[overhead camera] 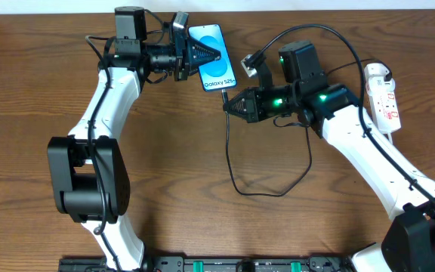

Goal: Plug charger to phone and switch on socket
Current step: 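Push the USB-C plug up into the phone's port with the right gripper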

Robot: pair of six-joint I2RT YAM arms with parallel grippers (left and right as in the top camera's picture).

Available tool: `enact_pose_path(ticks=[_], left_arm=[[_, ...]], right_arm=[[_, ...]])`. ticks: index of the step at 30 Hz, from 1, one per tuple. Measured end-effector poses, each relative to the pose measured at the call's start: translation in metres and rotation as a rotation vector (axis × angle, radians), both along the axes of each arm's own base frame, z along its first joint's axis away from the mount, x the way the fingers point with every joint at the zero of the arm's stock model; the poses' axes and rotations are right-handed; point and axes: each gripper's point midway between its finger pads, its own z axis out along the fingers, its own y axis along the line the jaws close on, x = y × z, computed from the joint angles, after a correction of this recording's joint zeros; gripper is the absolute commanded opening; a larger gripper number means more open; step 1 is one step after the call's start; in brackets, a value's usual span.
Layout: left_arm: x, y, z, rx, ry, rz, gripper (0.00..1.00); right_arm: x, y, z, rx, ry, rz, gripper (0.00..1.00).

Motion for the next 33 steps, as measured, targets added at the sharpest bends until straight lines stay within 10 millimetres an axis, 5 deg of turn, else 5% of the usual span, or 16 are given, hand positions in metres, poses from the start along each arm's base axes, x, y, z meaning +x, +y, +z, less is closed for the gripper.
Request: enact_pose_path(ticks=[33], left_arm=[[-0.0007, -0.0047, -0.0010, 0.007, -0.002, -0.003, 0.07]], right_arm=[[-0.0040, -0.0019, -0.0041, -0.012, 0.038, -0.006, 0.01]])
